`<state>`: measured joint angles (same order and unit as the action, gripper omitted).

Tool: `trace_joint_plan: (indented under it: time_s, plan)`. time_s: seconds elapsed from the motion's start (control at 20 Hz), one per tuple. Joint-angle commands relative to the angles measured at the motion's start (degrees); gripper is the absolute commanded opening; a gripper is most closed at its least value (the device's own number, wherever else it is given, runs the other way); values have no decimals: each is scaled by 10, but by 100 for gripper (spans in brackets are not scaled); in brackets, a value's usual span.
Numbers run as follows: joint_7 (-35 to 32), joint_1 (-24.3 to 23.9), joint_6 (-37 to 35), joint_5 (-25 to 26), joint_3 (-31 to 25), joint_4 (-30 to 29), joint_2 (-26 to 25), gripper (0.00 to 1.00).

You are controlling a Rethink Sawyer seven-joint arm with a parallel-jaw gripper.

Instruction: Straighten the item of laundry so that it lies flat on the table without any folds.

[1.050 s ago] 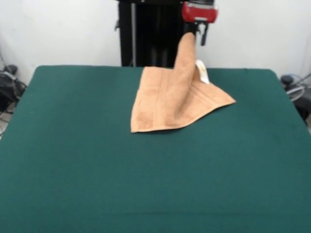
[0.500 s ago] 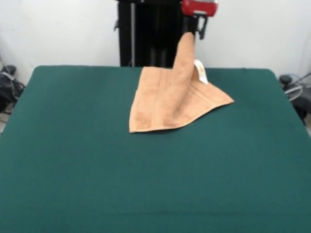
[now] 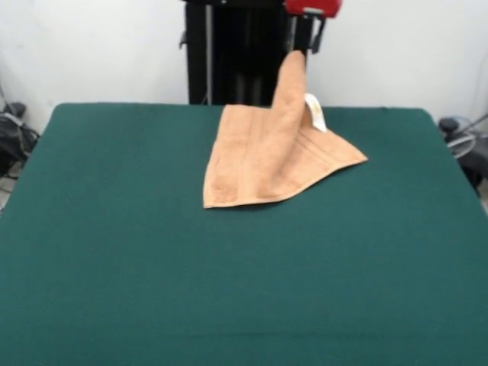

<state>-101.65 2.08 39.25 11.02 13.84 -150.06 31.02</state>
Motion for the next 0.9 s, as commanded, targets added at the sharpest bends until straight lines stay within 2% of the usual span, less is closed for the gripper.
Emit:
trace_joint_plan:
  time_s: [0.05,0.2,0.3,0.65,0.9]
  plan:
    - [-41,26,-108,-15,-1,4,67,100]
    - [-55,46,-113,-18,1,28,48,100]
    - [-58,44,-129,-14,-3,35,56,100]
    - [-64,5,-237,-13,-65,46,150,100]
    - [-50,-12,-277,12,-90,62,183,100]
